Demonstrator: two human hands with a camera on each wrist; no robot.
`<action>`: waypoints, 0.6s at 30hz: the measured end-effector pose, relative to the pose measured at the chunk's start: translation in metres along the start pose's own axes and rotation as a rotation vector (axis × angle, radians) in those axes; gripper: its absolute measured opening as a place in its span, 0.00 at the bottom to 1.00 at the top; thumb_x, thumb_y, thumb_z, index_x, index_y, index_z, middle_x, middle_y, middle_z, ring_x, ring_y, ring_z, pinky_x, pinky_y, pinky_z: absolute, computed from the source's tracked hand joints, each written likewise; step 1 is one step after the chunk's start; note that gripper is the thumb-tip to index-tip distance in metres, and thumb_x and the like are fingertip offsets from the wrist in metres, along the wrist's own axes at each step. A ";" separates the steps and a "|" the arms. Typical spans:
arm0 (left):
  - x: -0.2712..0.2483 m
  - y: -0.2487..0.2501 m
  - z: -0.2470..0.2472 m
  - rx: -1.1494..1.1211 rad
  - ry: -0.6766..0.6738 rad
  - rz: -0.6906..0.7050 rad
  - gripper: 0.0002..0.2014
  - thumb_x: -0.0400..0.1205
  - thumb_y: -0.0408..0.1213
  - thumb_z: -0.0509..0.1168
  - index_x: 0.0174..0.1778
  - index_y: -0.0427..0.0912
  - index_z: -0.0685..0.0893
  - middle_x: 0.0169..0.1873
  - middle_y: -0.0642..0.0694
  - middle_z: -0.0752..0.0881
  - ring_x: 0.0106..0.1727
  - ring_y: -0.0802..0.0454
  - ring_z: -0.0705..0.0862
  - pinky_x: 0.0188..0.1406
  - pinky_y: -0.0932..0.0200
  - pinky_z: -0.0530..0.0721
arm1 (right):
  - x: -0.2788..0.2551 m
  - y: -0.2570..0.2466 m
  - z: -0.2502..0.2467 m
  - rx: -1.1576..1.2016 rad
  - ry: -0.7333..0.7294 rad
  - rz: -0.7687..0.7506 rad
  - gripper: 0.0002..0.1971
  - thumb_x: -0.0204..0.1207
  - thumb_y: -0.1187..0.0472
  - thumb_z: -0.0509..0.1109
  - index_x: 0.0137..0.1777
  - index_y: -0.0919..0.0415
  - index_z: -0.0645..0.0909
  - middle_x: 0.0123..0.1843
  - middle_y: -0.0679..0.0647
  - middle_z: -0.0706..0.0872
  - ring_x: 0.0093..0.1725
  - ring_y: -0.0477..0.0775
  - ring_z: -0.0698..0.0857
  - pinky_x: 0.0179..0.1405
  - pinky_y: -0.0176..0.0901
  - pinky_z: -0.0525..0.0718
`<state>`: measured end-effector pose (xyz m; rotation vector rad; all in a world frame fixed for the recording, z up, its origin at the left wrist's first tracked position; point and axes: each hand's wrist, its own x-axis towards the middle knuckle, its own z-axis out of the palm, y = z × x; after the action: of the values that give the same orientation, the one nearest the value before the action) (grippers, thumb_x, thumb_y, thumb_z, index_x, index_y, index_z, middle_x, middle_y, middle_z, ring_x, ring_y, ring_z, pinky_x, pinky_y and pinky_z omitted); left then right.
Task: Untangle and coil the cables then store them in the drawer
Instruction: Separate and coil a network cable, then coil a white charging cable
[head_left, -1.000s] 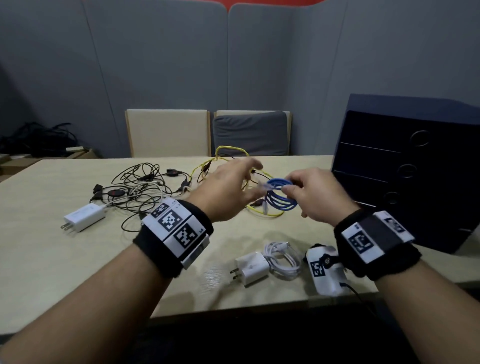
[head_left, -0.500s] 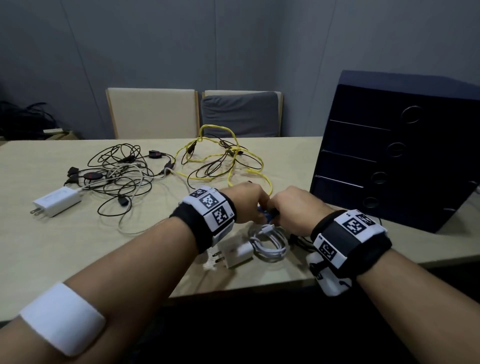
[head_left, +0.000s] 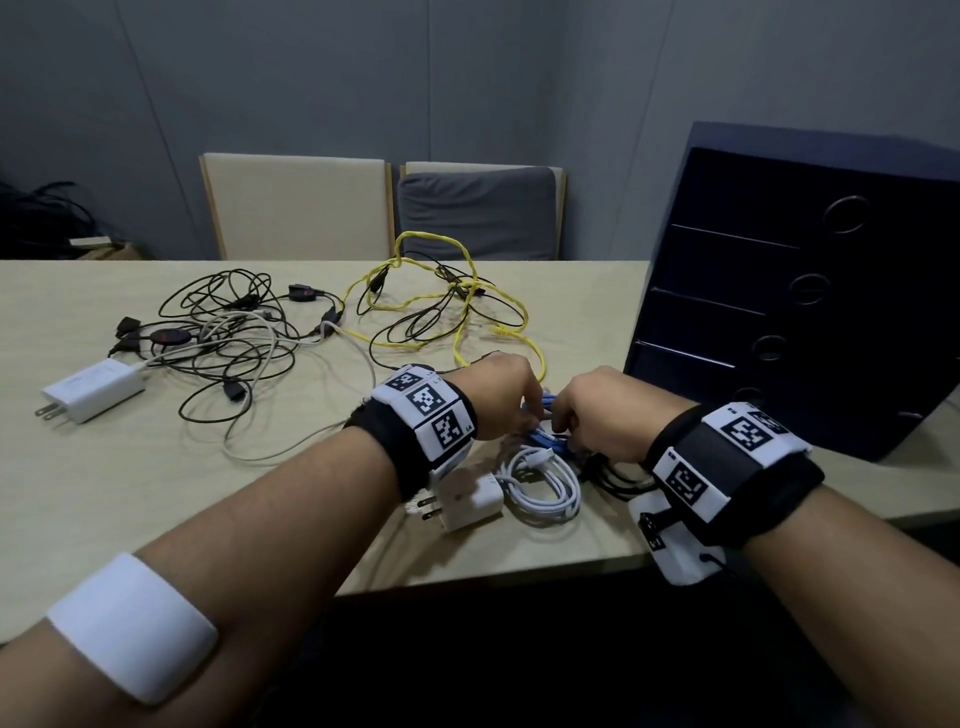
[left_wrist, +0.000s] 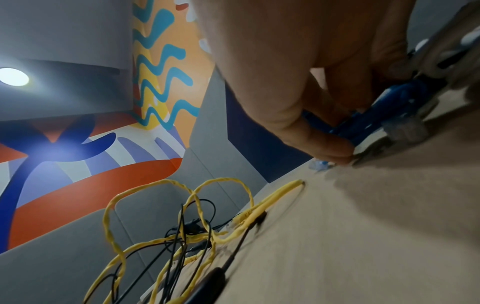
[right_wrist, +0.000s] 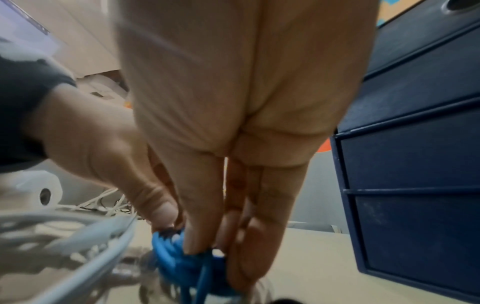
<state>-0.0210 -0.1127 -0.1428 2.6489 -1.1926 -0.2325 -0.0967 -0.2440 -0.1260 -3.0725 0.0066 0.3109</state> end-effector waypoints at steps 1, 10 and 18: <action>0.000 0.000 -0.001 0.007 0.000 0.007 0.08 0.80 0.42 0.71 0.53 0.48 0.90 0.55 0.44 0.84 0.55 0.46 0.82 0.55 0.53 0.81 | 0.000 0.002 -0.002 0.011 0.002 -0.003 0.15 0.76 0.67 0.71 0.59 0.51 0.87 0.50 0.52 0.81 0.49 0.57 0.83 0.43 0.40 0.79; -0.004 0.004 -0.010 -0.031 0.010 0.061 0.15 0.82 0.44 0.68 0.66 0.50 0.84 0.61 0.46 0.82 0.49 0.56 0.75 0.47 0.62 0.69 | -0.004 0.015 -0.015 0.127 0.042 -0.030 0.09 0.76 0.66 0.73 0.49 0.50 0.83 0.43 0.48 0.84 0.35 0.46 0.79 0.41 0.39 0.80; -0.004 0.005 -0.014 -0.035 0.027 0.058 0.16 0.83 0.48 0.66 0.66 0.52 0.83 0.60 0.46 0.81 0.49 0.55 0.73 0.49 0.60 0.68 | -0.004 0.024 -0.022 0.189 0.069 -0.017 0.05 0.79 0.62 0.72 0.51 0.52 0.83 0.38 0.51 0.89 0.30 0.43 0.83 0.36 0.39 0.80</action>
<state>-0.0242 -0.1109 -0.1275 2.5747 -1.2439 -0.2055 -0.0965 -0.2693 -0.1046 -2.8925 0.0113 0.1912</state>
